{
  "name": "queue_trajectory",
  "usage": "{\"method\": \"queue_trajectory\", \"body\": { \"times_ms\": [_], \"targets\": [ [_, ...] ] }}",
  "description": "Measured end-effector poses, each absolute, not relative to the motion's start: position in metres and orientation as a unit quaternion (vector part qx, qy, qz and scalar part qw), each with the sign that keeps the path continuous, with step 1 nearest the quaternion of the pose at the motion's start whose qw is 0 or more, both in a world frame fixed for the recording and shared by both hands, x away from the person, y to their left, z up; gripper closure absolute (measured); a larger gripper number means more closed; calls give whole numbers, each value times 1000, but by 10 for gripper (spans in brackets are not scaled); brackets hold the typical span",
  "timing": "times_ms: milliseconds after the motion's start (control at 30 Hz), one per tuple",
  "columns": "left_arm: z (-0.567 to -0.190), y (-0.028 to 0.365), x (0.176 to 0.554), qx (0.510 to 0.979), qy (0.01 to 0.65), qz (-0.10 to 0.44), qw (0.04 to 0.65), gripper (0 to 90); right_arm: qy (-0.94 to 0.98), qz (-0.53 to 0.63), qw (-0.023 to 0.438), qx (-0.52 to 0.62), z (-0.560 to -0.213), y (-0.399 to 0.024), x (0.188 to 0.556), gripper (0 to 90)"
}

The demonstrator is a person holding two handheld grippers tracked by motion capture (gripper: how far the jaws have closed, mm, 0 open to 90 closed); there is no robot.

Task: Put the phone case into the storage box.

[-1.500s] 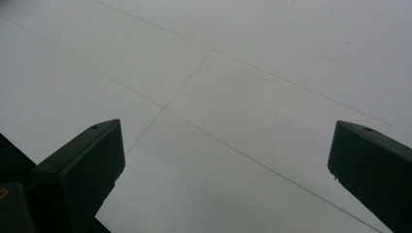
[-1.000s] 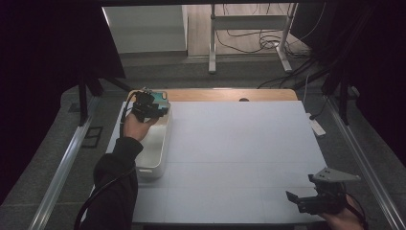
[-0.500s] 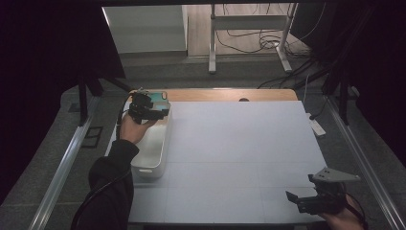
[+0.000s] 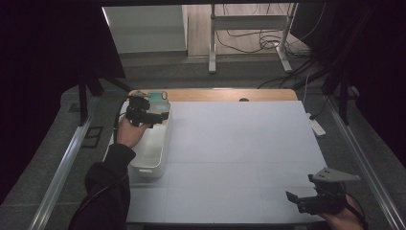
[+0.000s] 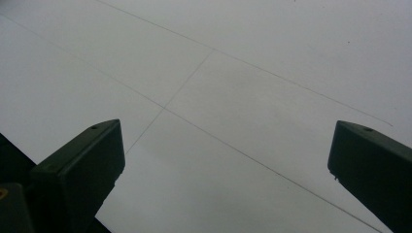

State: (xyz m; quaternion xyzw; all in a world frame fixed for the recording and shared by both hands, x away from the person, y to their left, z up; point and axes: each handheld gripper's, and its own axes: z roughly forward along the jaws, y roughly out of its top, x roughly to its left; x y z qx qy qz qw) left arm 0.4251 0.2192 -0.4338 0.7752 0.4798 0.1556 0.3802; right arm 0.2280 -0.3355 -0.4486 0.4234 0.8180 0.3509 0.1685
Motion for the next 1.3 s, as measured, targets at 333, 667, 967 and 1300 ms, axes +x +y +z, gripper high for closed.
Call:
{"method": "queue_trajectory", "body": {
  "times_ms": [333, 667, 967, 1300],
  "targets": [
    [-434, 219, 414, 778, 469, 150, 389, 3, 819, 350, 168, 423, -449, -335, 228, 0],
    [-439, 220, 402, 776, 463, 158, 397, 0, 819, 349, 169, 423, -449, -335, 228, 0],
    [-440, 222, 391, 775, 453, 168, 408, 19, 819, 348, 169, 424, -449, -335, 228, 0],
    [-443, 228, 379, 771, 449, 167, 420, 21, 819, 349, 170, 422, -449, -334, 228, 0]
  ]
}}
